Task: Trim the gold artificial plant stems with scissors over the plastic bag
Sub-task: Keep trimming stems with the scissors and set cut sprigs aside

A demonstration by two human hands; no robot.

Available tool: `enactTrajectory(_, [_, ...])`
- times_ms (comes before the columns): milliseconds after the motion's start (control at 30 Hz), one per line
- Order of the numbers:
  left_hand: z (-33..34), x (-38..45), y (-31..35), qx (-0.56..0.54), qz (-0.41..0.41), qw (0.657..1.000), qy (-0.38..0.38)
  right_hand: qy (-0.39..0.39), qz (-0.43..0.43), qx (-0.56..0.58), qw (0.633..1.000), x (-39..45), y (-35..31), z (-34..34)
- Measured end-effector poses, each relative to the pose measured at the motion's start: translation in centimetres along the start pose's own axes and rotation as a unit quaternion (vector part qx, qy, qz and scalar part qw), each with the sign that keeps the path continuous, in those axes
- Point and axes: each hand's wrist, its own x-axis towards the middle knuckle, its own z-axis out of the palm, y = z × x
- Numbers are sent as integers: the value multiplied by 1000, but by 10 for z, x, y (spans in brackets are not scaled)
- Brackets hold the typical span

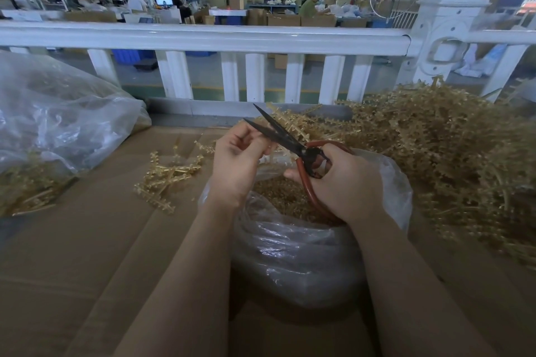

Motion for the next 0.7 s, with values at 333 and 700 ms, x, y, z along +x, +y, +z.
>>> enactTrajectory(333, [1, 0, 3, 19, 13, 999, -27, 27, -15, -26, 999, 0, 2, 0])
enactTrajectory(700, [2, 0, 5, 17, 4, 999, -29, 44, -25, -18, 999, 0, 1, 1])
